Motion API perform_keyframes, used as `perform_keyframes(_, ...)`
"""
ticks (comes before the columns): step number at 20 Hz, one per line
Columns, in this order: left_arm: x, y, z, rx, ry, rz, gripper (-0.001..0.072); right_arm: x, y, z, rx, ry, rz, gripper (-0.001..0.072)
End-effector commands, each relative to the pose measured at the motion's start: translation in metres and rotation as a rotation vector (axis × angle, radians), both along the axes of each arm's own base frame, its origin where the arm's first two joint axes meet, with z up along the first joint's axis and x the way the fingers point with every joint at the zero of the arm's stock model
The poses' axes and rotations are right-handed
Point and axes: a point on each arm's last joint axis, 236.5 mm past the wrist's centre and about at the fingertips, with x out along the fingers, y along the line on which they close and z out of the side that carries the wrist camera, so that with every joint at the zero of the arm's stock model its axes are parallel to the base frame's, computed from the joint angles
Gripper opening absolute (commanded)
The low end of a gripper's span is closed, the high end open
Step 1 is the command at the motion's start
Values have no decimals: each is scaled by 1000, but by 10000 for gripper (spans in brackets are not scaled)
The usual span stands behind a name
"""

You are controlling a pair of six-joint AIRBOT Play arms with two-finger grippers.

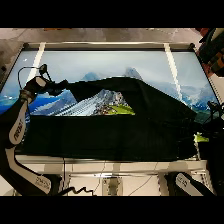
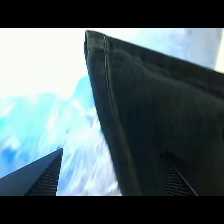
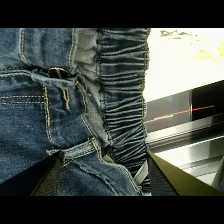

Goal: Fold the clothes and pants, and hang the long-sleeved shirts on hangers.

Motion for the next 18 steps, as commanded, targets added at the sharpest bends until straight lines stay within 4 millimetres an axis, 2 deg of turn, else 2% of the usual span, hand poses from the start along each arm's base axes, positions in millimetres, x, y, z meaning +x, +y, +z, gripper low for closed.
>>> perform_keyframes(1,23,-7,-28,-21,-16,21,637,2,0,0,0,-7,-1,570)
perform_keyframes(7,58,-10,-22,24,-181,73,629,6,7,0,31,-27,-11,570)
perform_keyframes(8,62,-12,-18,32,-209,78,536,7,9,0,37,-29,-12,570)
perform_keyframes(10,73,-15,-5,43,-271,87,273,7,9,0,37,-30,-12,570)
perform_keyframes(11,77,-17,3,46,-290,82,107,7,9,0,37,-30,-12,570)
perform_keyframes(12,81,-17,11,63,-311,64,28,7,9,0,37,-30,-12,570)
perform_keyframes(13,85,-17,22,85,-337,40,28,7,9,0,37,-29,-12,570)
perform_keyframes(15,94,-17,60,152,-421,-19,27,7,9,0,36,-30,-12,571)
perform_keyframes(16,97,-15,88,224,-481,-68,26,8,8,1,33,-35,-12,570)
perform_keyframes(18,98,-9,156,410,-611,-164,26,12,6,1,25,-51,-13,570)
